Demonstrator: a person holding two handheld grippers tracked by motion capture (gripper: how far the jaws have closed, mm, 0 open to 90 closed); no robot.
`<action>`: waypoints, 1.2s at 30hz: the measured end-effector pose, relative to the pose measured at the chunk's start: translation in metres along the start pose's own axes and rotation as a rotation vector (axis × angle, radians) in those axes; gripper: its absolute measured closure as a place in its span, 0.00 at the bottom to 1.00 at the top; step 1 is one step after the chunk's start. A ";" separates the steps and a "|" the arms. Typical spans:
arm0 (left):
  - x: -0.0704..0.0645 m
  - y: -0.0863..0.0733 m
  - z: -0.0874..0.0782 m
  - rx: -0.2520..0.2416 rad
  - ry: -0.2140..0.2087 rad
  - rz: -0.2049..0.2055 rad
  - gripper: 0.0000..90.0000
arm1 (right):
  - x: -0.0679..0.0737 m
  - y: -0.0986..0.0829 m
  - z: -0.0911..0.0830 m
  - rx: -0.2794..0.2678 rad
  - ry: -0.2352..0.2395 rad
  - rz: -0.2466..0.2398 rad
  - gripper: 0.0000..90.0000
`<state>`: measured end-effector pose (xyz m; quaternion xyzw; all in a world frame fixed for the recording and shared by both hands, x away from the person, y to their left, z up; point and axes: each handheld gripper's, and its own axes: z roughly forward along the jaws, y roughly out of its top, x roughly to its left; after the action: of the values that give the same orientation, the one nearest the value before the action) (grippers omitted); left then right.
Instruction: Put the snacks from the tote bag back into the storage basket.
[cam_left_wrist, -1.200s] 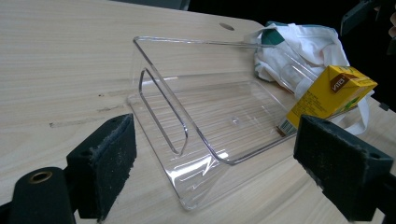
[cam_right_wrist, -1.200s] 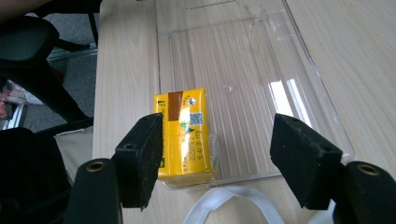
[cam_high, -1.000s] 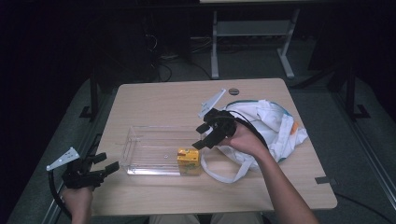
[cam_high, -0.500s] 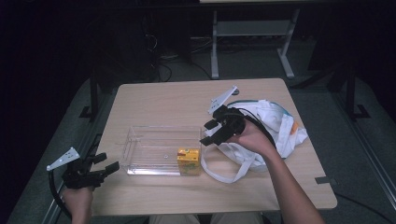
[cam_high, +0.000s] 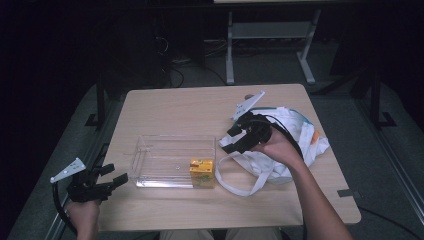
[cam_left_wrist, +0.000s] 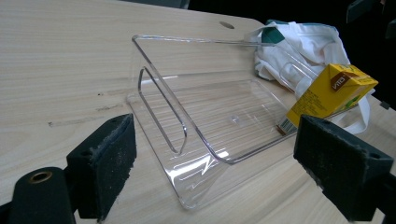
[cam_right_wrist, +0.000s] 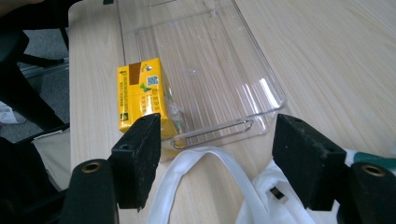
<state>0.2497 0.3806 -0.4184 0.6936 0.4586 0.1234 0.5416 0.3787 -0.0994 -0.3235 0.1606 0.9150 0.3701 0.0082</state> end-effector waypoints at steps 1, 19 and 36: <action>0.000 0.000 0.000 0.000 0.000 0.000 0.14 | 0.000 0.000 0.000 0.000 0.000 0.000 0.36; -0.001 0.000 0.000 0.003 0.004 -0.001 0.14 | -0.007 -0.024 -0.015 -0.015 -0.051 0.036 0.35; 0.000 0.000 0.001 0.005 0.004 0.002 0.14 | -0.006 -0.051 -0.028 -0.037 -0.081 0.089 0.35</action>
<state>0.2498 0.3798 -0.4186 0.6951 0.4593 0.1244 0.5388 0.3662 -0.1549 -0.3387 0.2159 0.8988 0.3802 0.0319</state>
